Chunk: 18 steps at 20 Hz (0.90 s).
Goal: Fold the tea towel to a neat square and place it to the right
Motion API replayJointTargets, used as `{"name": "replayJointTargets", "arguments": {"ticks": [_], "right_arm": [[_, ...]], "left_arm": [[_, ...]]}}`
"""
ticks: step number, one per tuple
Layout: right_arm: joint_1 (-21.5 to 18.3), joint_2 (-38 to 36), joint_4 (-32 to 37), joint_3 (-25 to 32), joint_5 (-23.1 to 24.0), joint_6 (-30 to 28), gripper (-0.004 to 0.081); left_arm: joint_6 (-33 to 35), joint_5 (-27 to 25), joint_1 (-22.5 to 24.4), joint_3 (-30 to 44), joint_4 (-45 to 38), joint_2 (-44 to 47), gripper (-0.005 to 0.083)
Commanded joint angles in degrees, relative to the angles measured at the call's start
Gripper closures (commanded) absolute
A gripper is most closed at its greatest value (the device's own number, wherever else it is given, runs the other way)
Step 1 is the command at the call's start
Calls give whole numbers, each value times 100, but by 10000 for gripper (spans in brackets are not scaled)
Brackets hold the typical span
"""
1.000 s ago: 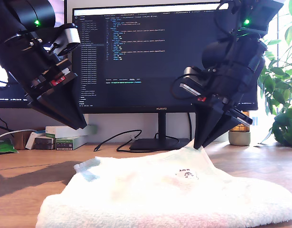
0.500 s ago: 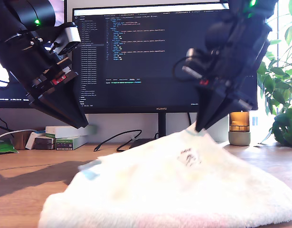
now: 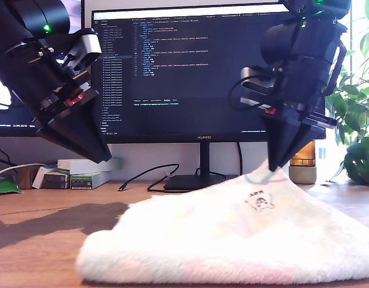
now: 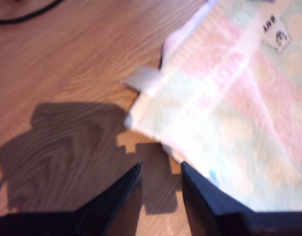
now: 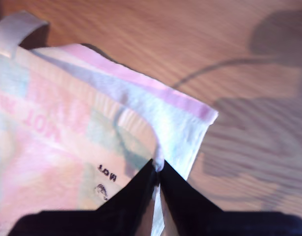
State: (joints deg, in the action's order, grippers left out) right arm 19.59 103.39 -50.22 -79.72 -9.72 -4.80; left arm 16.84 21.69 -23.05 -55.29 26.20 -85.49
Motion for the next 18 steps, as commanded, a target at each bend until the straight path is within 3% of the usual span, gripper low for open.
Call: {"name": "replayJointTargets", "arguments": {"ticks": [1, 3, 7, 8, 11, 12, 18], "right_arm": [[109, 114, 24, -33, 177, -129, 669], [227, 195, 66, -33, 492, -164, 545], [398, 208, 186, -33, 859, -319, 523], [402, 208, 208, -33, 793, -326, 532], [402, 208, 245, -33, 369, -302, 732], [402, 208, 243, -33, 376, -295, 786], [391, -330, 476, 31, 413, -267, 781]], "left_arm": [[-13, 39, 2, 79, 7, -37, 558], [2, 39, 2, 79, 39, -37, 559], [13, 37, 2, 79, 42, -37, 569], [15, 37, 9, 79, 57, -37, 608], [136, 105, 7, 79, 63, -35, 785], [164, 149, 7, 79, 48, -26, 794], [179, 140, 7, 162, -98, 299, 795]]}}
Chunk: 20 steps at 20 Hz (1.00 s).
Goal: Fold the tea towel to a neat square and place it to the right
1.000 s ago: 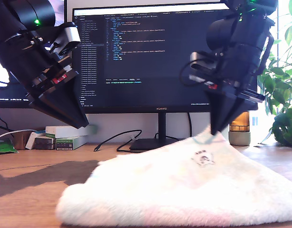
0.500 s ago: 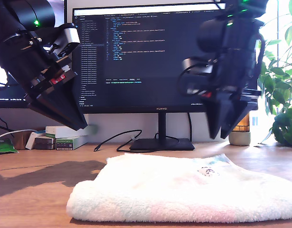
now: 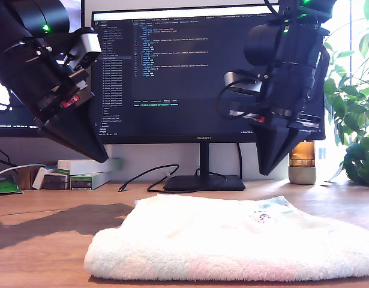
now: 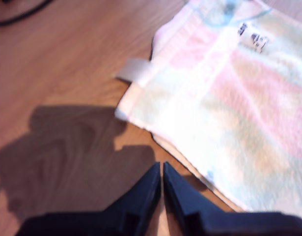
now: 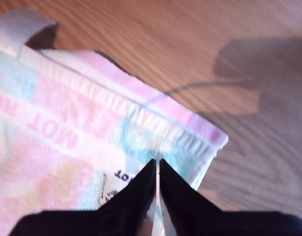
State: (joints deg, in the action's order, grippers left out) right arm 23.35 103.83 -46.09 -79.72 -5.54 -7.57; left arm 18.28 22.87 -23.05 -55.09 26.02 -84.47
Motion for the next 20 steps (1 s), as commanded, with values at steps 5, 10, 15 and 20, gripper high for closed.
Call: {"name": "replayJointTargets", "arguments": {"ticks": [5, 10, 15, 20], "right_arm": [[15, -1585, 1014, 916, 2, 17, 781], [17, -3220, 2271, 2535, -146, 7, 781], [39, -4894, 3174, 4024, -645, 4, 781], [400, -6251, 2647, 4715, -1217, -914, 781]], "left_arm": [[11, 15, 7, 979, -953, 1259, 795], [-345, 72, -28, 2052, -2059, 2664, 795], [-542, 103, -420, 2673, -2142, 3689, 794], [-634, -157, -1449, 2699, -1937, 4000, 795]]}}
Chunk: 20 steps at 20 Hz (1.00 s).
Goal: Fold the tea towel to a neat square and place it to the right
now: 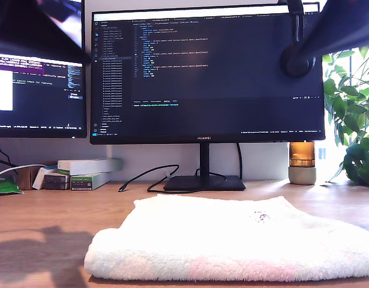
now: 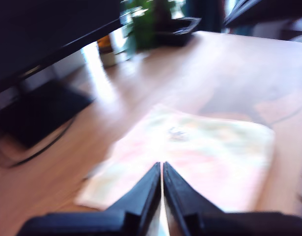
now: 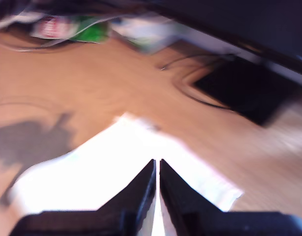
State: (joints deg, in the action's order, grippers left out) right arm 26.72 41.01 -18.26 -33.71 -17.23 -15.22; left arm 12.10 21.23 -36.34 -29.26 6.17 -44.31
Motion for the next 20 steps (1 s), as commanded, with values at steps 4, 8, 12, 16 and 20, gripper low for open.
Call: {"name": "replayJointTargets", "arguments": {"ticks": [4, 8, 12, 16, 20], "right_arm": [[619, 13, -914, 114, -225, -1279, 781], [1014, 380, -1154, 114, 33, -1963, 780], [1067, 896, -901, 114, 282, -2168, 780], [1110, 1209, -857, 114, 195, -1963, 781], [1104, 1770, -962, 114, -315, -1436, 782]], "left_arm": [[831, -374, -1012, 116, 330, -573, 794], [1799, -1182, -1768, 116, 638, -1259, 742], [2396, -2033, -2192, 116, 763, -1919, 753], [2074, -2214, -2055, 116, 199, -2474, 797], [1602, -2232, -1897, 116, -334, -2664, 797]]}}
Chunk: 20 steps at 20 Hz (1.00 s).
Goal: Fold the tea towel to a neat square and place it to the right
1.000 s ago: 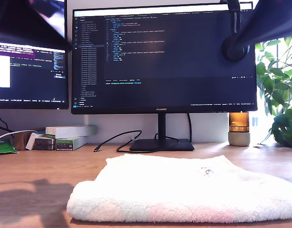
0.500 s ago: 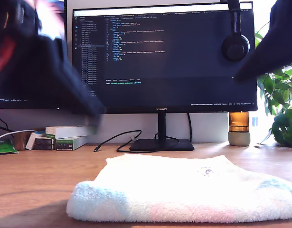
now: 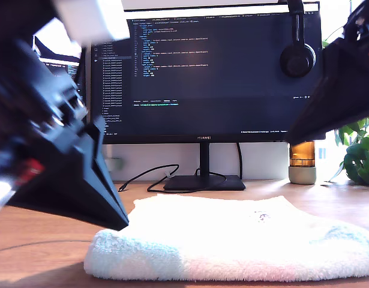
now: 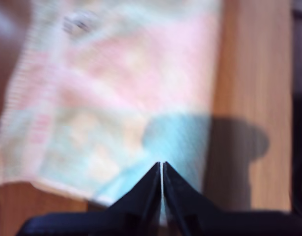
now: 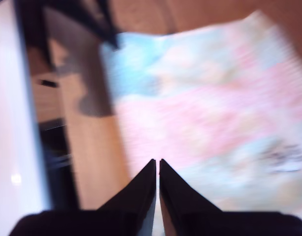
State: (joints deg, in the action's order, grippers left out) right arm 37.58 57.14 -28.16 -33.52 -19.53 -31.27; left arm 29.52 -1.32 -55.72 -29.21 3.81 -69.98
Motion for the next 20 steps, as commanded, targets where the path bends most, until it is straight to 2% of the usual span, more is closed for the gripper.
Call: {"name": "replayJointTargets", "arguments": {"ticks": [1, 7, 10, 15, 20], "right_arm": [[17, 356, 81, 94, -166, 293, 782], [15, 1311, 39, 94, -79, 387, 782], [13, 1495, 22, 94, 170, 389, 782], [13, 1495, 33, 94, 212, 389, 782], [13, 1495, 44, 94, 212, 391, 782]], "left_arm": [[-203, 120, 127, 111, -127, -170, 797], [-302, 433, 299, 111, -201, -774, 797], [-299, 595, 299, 111, -31, -925, 797], [-295, 472, 402, 111, 203, -1228, 797], [-291, 81, 400, -72, 356, -719, 797]]}}
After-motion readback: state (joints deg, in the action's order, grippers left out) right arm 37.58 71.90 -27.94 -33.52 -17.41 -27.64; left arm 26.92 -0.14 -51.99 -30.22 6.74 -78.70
